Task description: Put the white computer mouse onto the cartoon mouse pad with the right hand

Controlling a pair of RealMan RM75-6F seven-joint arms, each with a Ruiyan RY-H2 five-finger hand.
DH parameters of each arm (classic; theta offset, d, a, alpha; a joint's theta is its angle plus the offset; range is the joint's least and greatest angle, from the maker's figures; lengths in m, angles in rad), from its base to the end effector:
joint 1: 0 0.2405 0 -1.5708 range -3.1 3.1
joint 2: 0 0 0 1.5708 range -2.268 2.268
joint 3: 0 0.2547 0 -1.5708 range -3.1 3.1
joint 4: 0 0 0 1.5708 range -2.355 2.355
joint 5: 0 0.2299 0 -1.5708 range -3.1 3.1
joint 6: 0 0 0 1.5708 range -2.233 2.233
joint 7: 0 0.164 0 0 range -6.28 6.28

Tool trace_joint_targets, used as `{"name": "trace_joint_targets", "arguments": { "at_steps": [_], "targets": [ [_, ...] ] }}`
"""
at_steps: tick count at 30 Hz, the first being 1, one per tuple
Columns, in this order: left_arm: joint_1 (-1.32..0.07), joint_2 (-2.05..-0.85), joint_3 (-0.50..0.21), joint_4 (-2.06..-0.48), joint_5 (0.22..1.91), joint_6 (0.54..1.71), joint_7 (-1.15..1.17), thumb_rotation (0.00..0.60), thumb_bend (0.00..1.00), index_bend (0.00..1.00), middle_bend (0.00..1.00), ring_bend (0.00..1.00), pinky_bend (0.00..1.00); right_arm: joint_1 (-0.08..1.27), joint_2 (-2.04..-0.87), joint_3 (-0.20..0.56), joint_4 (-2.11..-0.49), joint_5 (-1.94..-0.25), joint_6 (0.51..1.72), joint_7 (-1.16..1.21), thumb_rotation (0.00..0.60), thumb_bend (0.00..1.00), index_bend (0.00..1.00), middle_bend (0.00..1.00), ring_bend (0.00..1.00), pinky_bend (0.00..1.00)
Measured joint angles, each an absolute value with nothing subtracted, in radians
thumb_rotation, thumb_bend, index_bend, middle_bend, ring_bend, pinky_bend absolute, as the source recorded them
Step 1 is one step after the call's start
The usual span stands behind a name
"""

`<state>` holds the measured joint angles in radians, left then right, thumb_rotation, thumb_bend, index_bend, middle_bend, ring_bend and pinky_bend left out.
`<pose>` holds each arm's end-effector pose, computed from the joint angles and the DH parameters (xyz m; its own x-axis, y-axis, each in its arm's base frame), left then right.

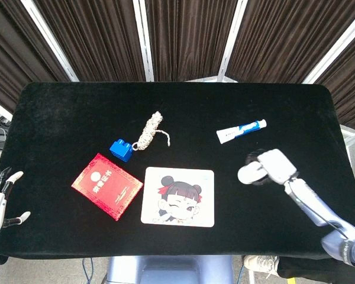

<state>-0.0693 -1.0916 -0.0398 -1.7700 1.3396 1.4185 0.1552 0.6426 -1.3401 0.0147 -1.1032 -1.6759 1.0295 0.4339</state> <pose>-0.3167 0.1903 0.1291 0.3934 0.1152 0.9121 0.9027 0.1396 -0.4069 -0.2646 -0.3779 0.0505 0.4727 -0.2661 0.8401 -0.8259 -0.4663 0.3170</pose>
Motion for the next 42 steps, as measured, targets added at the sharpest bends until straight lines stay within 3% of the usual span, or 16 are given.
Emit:
{"name": "trace_joint_targets", "arguments": {
  "at_steps": [7,17,31,42],
  "targets": [
    [-0.07,-1.089,-0.04,-1.764,1.34,1.413,0.138,0.6,0.12,0.14,0.0,0.0,0.0,0.74,-1.363,0.052,-1.231,-1.672,0.948,0.297,0.6,0.11,0.61,0.53,0.36,0.63],
    [-0.072,-1.087,-0.041,-1.759,1.34,1.408,0.123,0.6,0.12,0.15,0.0,0.0,0.0,0.859,-1.459,0.079,-1.275,-1.673,0.85,0.214,0.6,0.11,0.61,0.53,0.36,0.63],
    [-0.074,-1.084,-0.04,-1.755,1.341,1.402,0.112,0.6,0.12,0.15,0.0,0.0,0.0,0.957,-1.564,0.028,-1.257,-1.737,0.802,0.23,0.6,0.11,0.61,0.53,0.36,0.63],
    [-0.074,-1.085,-0.04,-1.753,1.343,1.403,0.109,0.6,0.12,0.15,0.0,0.0,0.0,0.973,-1.636,0.004,-1.182,-1.742,0.83,0.218,0.6,0.11,0.61,0.53,0.36,0.55]
  ]
}}
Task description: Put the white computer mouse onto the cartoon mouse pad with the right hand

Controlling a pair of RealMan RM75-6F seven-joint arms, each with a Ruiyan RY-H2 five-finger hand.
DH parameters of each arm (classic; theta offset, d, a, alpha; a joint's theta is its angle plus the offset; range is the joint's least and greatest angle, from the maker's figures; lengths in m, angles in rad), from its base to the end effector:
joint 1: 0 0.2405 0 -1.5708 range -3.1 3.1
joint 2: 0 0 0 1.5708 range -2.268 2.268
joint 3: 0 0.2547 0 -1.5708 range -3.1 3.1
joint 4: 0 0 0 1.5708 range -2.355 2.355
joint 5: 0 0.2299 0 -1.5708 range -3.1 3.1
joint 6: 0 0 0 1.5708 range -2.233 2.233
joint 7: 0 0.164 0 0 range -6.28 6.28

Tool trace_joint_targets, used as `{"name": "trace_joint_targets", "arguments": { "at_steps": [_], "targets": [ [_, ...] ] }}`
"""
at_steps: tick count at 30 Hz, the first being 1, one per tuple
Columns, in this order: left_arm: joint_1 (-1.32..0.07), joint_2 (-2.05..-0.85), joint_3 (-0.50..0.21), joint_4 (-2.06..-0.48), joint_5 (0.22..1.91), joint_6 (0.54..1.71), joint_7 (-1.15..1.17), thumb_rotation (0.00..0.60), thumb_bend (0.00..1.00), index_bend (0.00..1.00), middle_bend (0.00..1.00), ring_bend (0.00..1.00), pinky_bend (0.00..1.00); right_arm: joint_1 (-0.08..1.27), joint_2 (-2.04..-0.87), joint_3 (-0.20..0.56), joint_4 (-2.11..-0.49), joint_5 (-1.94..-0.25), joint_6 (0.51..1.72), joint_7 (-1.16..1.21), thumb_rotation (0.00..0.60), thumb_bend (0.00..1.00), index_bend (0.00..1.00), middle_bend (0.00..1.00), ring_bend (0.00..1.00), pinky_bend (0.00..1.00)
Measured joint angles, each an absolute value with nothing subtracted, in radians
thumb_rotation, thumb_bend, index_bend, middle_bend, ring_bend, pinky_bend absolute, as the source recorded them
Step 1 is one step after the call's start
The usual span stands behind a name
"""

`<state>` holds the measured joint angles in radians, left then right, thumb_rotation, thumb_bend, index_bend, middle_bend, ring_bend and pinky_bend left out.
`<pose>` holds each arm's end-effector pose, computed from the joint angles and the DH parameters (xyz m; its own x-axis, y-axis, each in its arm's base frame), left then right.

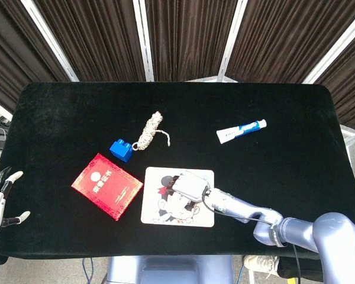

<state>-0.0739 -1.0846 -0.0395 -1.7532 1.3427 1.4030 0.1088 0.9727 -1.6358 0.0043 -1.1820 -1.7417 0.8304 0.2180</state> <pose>-0.3208 0.1918 0.1306 0.3713 0.1205 0.9207 0.9123 0.1372 -0.3859 -0.0934 -0.3514 -0.1049 0.6393 -0.2743 0.7184 -0.5378 -0.8272 0.1627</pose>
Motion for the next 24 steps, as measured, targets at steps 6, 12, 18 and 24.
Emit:
{"name": "trace_joint_targets", "arguments": {
  "at_steps": [6,12,18,24],
  "targets": [
    [-0.074,-1.085,-0.04,-1.753,1.342,1.402,0.108,0.6,0.12,0.15,0.0,0.0,0.0,0.971,-1.659,-0.014,-1.161,-1.748,0.856,0.217,0.6,0.1,0.61,0.51,0.36,0.4],
    [-0.075,-1.085,-0.04,-1.753,1.342,1.402,0.109,0.6,0.12,0.15,0.0,0.0,0.0,0.972,-1.673,-0.032,-1.152,-1.758,0.869,0.186,0.6,0.09,0.55,0.39,0.24,0.24],
    [-0.075,-1.085,-0.04,-1.754,1.342,1.403,0.109,0.6,0.12,0.15,0.0,0.0,0.0,0.968,-1.681,-0.028,-1.159,-1.744,0.874,0.138,0.6,0.08,0.33,0.17,0.05,0.07],
    [-0.074,-1.085,-0.04,-1.753,1.342,1.403,0.108,0.6,0.12,0.15,0.0,0.0,0.0,0.957,-1.682,-0.013,-1.172,-1.71,0.869,0.072,0.6,0.07,0.21,0.01,0.0,0.0]
  ]
}}
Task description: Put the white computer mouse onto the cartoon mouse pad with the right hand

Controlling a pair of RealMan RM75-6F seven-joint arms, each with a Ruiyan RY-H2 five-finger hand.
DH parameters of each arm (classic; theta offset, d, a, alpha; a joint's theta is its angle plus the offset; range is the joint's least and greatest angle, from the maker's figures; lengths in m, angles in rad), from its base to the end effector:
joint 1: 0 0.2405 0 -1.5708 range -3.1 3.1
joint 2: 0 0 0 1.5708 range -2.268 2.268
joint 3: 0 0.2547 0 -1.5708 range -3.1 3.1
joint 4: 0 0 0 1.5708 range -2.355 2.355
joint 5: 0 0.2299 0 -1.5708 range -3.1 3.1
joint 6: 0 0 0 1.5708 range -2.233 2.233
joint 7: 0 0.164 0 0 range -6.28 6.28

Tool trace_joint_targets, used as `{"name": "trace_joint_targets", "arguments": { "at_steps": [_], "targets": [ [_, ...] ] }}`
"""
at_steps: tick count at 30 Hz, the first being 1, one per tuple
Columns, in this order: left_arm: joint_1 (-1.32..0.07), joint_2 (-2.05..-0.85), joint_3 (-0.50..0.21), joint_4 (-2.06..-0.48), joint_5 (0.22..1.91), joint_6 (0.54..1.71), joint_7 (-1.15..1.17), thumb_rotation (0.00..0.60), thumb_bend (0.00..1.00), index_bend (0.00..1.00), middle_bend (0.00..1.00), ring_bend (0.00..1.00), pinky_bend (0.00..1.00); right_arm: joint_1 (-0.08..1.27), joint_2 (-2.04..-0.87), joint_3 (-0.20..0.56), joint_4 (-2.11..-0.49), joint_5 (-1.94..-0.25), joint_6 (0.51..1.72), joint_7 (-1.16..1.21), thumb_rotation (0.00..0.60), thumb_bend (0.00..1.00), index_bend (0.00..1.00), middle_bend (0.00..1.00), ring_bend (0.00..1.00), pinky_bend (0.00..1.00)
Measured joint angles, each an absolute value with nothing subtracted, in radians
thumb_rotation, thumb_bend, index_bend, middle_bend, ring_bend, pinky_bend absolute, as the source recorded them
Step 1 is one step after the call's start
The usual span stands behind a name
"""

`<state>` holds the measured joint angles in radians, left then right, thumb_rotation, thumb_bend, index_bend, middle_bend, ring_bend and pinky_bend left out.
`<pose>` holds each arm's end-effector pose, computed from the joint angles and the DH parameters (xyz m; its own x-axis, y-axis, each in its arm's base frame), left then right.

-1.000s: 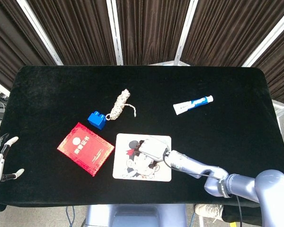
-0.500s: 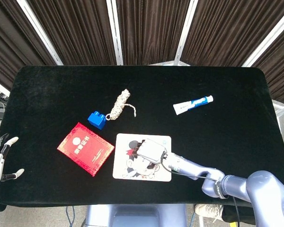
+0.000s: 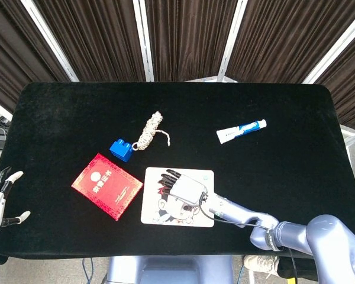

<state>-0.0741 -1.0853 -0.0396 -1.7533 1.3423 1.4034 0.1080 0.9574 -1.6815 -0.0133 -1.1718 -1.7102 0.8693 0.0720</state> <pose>-0.3206 0.1919 0.1305 0.3699 0.1199 0.9213 0.9129 0.1375 -0.3844 -0.0930 -0.3402 -0.1161 0.6722 -0.1858 0.7167 -0.4782 -0.8479 0.2287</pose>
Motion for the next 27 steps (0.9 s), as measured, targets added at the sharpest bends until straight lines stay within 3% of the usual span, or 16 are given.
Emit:
{"name": "trace_joint_targets", "arguments": {
  "at_steps": [10,19,27],
  "targets": [
    [-0.074,-1.086,-0.04,-1.754,1.342,1.404,0.108,0.6,0.12,0.15,0.0,0.0,0.0,0.925,-1.639,0.017,-1.224,-1.641,0.875,-0.055,0.6,0.07,0.17,0.0,0.0,0.0],
    [-0.074,-1.085,-0.039,-1.753,1.345,1.404,0.107,0.6,0.12,0.15,0.0,0.0,0.0,0.852,-1.519,0.032,-1.27,-1.566,0.925,-0.199,0.6,0.07,0.17,0.0,0.0,0.0],
    [-0.072,-1.086,-0.037,-1.753,1.349,1.409,0.109,0.6,0.12,0.15,0.0,0.0,0.0,0.717,-1.44,0.072,-1.354,-1.371,1.017,-0.258,0.6,0.07,0.05,0.0,0.0,0.0]
  ]
}}
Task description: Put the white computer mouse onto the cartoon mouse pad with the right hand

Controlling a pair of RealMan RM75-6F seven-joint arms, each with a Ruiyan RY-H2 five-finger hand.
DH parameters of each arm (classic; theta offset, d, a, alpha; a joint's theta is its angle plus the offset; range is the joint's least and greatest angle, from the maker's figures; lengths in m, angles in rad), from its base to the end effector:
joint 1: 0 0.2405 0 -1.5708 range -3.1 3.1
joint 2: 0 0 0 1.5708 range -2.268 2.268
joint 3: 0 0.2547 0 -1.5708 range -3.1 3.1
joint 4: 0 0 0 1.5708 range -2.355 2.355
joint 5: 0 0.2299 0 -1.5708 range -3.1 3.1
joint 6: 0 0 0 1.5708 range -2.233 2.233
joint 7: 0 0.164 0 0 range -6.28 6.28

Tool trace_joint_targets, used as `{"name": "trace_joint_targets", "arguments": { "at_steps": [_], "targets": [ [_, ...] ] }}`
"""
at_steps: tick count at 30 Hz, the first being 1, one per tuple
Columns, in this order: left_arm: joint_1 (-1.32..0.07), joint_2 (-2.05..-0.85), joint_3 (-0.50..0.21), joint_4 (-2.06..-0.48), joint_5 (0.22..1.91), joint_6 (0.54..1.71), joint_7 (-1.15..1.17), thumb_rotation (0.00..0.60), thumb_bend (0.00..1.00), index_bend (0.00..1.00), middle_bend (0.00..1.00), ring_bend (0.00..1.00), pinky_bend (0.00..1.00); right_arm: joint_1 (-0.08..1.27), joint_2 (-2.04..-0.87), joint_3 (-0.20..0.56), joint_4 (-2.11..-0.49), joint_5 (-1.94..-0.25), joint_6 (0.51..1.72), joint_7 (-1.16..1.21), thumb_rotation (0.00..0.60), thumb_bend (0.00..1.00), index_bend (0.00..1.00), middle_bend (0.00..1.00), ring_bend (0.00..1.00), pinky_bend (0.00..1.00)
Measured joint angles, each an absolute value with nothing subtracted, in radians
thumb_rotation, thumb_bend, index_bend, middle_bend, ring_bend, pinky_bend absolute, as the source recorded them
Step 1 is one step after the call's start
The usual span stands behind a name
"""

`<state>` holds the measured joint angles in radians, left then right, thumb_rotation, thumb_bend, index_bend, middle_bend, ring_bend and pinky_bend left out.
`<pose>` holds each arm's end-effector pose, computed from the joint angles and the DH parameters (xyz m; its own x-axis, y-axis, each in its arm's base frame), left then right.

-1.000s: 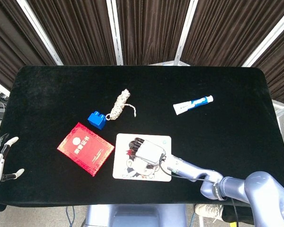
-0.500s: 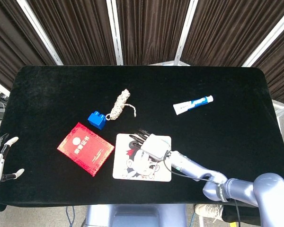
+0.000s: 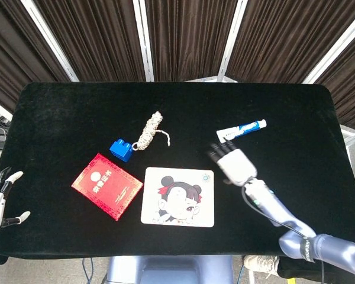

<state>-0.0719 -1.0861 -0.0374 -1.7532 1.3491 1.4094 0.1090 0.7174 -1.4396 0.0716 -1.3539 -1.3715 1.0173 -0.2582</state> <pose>-0.3199 0.1909 0.1305 0.3720 0.1167 0.9209 0.9129 0.1335 -0.3857 -0.1861 -0.3722 -0.0034 0.6447 -0.0907 0.7591 -0.6939 -0.4861 0.5312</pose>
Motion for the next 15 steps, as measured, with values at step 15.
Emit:
{"name": "trace_joint_targets", "arguments": {
  "at_steps": [15],
  "targets": [
    [-0.071,-1.091,-0.04,-1.755,1.346,1.415,0.122,0.6,0.12,0.15,0.0,0.0,0.0,0.377,-1.237,0.094,-1.65,-1.134,1.331,-0.226,0.6,0.07,0.03,0.0,0.0,0.0]
  ]
}}
